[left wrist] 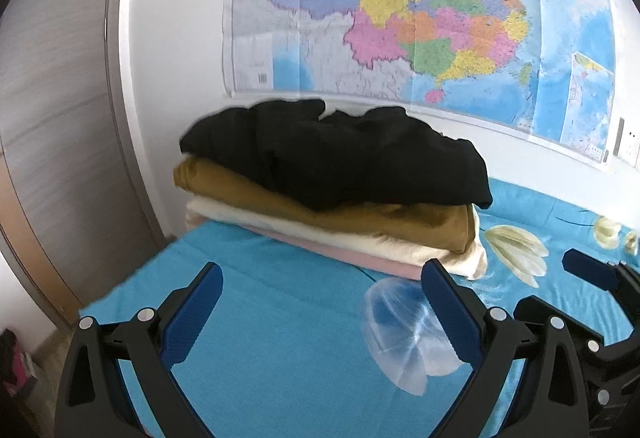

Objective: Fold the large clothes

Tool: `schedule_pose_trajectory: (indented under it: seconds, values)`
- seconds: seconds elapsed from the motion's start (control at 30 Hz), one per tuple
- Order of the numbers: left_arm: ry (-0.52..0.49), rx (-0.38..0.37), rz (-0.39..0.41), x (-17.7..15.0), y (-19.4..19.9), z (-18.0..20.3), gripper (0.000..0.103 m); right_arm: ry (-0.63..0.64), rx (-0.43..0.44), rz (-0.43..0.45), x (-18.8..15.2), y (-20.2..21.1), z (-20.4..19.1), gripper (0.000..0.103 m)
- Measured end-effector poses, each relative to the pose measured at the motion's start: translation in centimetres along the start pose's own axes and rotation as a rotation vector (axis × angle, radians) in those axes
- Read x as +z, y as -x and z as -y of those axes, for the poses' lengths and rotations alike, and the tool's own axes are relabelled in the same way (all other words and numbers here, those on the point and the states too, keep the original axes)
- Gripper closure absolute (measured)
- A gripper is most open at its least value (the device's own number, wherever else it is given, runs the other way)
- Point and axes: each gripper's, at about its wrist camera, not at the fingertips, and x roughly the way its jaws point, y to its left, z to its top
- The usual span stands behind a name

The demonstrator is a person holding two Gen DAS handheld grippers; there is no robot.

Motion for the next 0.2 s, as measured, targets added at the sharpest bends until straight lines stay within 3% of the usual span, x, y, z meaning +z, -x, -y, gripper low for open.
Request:
schedule_pose_trajectory:
  seconds: [0.2]
  values:
    - [0.014, -0.008, -0.03, -0.42, -0.55, 0.05, 0.007, -0.019, -0.013, -0.001, -0.31, 0.21, 0.43, 0.006]
